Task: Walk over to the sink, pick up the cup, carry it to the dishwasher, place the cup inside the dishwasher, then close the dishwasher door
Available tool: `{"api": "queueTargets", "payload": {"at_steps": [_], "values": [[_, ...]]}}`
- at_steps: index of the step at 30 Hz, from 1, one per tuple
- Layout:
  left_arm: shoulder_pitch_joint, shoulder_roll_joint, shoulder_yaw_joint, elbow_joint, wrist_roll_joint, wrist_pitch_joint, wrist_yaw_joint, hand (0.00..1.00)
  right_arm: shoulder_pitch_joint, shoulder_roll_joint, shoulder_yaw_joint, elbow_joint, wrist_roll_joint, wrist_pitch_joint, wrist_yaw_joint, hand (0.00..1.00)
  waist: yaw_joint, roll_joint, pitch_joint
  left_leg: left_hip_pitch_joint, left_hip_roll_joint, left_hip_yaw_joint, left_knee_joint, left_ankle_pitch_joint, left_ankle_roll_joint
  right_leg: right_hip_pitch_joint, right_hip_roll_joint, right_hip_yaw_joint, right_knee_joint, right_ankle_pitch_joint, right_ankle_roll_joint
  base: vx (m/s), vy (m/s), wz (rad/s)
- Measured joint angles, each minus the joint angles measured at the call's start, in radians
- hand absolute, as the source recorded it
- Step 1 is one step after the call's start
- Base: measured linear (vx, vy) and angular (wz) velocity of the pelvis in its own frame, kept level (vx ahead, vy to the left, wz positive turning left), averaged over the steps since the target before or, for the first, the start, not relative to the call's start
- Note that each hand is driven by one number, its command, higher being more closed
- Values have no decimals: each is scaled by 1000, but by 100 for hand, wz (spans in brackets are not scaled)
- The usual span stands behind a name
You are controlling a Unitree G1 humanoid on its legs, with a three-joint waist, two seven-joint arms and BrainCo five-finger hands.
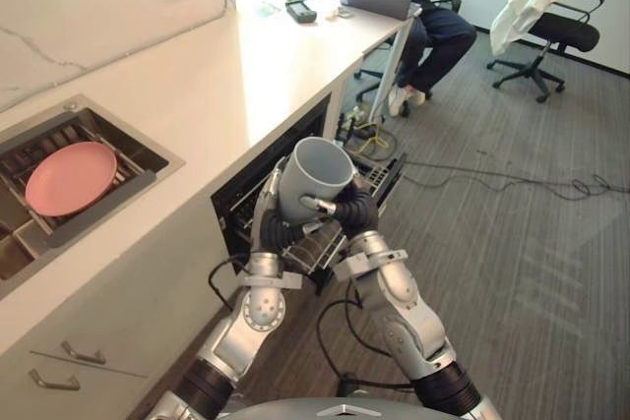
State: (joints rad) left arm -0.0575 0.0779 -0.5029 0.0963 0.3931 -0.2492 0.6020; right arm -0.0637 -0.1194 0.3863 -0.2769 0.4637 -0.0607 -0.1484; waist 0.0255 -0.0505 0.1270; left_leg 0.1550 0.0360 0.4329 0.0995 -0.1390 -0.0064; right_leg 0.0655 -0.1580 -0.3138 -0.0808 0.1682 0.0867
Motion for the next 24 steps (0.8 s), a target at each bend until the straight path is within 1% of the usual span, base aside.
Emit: {"api": "queueTargets", "payload": {"at_steps": [4,7,10,13,16,17,18,19,20,21,22,24], "values": [[14,-1,0,1,-19,0,3,0,1,21,-28,0,0,-5,-17,100,-1,0,0,1,-2,-1,-1,1,2,0,-1,0,0,0,0,0,0,0],[32,-2,9,4,-37,0,6,0,1,35,-77,0,1,-22,-50,100,-1,0,0,2,-5,-2,-3,3,4,1,-3,0,0,1,1,0,0,0],[51,-6,56,6,-44,1,13,0,3,33,-141,0,1,-42,-77,100,-3,0,0,4,-10,-7,-14,10,7,2,-8,-4,0,2,3,0,0,5],[56,-8,106,31,-63,1,28,0,12,32,-204,1,1,-44,-84,100,-1,0,0,4,-12,-15,-15,12,9,6,-11,-11,0,3,4,-1,1,9],[93,-12,163,58,-125,0,18,0,17,31,-262,34,0,-44,-81,100,-2,0,0,4,-17,-27,-15,16,12,14,-15,-24,0,3,4,-20,5,13],[114,-16,191,82,-190,-12,-22,0,18,29,-295,65,0,-42,-78,100,-1,0,0,3,-18,-38,-14,18,13,19,-17,-32,0,3,4,-23,4,18],[124,-18,204,96,-225,-13,-45,0,17,27,-313,84,0,-41,-78,100,0,0,0,-1,-18,-45,-14,19,14,22,-18,-34,0,3,5,-64,1,29],[143,-17,231,130,-284,-16,-93,0,2,21,-350,138,-10,-40,-77,100,4,-3,2,-20,-18,-58,-14,21,16,18,-24,-44,0,1,7,-99,-1,37],[154,-5,250,172,-339,-16,-145,0,-36,-4,-376,213,-39,-39,-76,100,4,-8,6,-48,-22,-74,-10,24,19,2,-32,-58,0,-4,7,-110,-1,37],[156,1,259,196,-362,-16,-168,0,-66,-24,-385,258,-45,-39,-76,100,7,-11,11,-63,-24,-78,-9,25,15,-11,-35,-61,0,-4,7,-113,5,31],[159,14,270,241,-409,-9,-212,0,-145,-63,-402,347,-68,-25,-73,100,16,-13,31,-97,-27,-83,-7,33,14,-39,-40,-63,0,-4,6,-95,7,22],[157,42,287,300,-473,12,-274,0,-300,-129,-411,485,-78,-4,-72,100,18,-11,85,-154,-28,-106,12,43,14,-74,-49,-84,0,-5,5,-110,2,32]]}}
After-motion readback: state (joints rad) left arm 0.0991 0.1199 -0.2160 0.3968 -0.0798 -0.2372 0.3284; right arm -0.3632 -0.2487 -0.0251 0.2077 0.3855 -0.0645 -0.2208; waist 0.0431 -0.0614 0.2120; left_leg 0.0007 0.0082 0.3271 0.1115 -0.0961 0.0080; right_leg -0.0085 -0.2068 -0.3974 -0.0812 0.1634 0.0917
